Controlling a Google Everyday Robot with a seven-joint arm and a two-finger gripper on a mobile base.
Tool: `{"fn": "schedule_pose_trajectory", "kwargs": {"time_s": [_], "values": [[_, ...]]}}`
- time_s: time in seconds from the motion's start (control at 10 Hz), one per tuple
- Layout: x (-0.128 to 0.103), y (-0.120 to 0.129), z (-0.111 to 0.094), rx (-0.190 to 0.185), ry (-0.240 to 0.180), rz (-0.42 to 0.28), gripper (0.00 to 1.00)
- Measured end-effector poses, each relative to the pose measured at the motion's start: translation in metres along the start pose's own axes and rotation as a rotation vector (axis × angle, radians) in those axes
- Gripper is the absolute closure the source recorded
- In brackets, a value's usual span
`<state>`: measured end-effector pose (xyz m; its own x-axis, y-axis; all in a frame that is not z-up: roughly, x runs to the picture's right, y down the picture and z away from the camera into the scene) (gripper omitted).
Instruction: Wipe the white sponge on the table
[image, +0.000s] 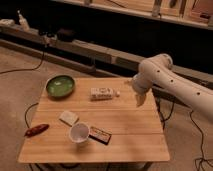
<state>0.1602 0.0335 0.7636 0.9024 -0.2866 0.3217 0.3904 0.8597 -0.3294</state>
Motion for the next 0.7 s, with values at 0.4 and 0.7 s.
{"fn": "schedule_pose_trajectory", "kwargs": {"time_s": [0.4, 0.7], "values": [[-0.048, 0.010, -0.001, -0.082, -0.041, -0.321, 0.20], [-0.089, 0.030, 0.005, -0.198, -0.083, -0.641, 0.20]]}}
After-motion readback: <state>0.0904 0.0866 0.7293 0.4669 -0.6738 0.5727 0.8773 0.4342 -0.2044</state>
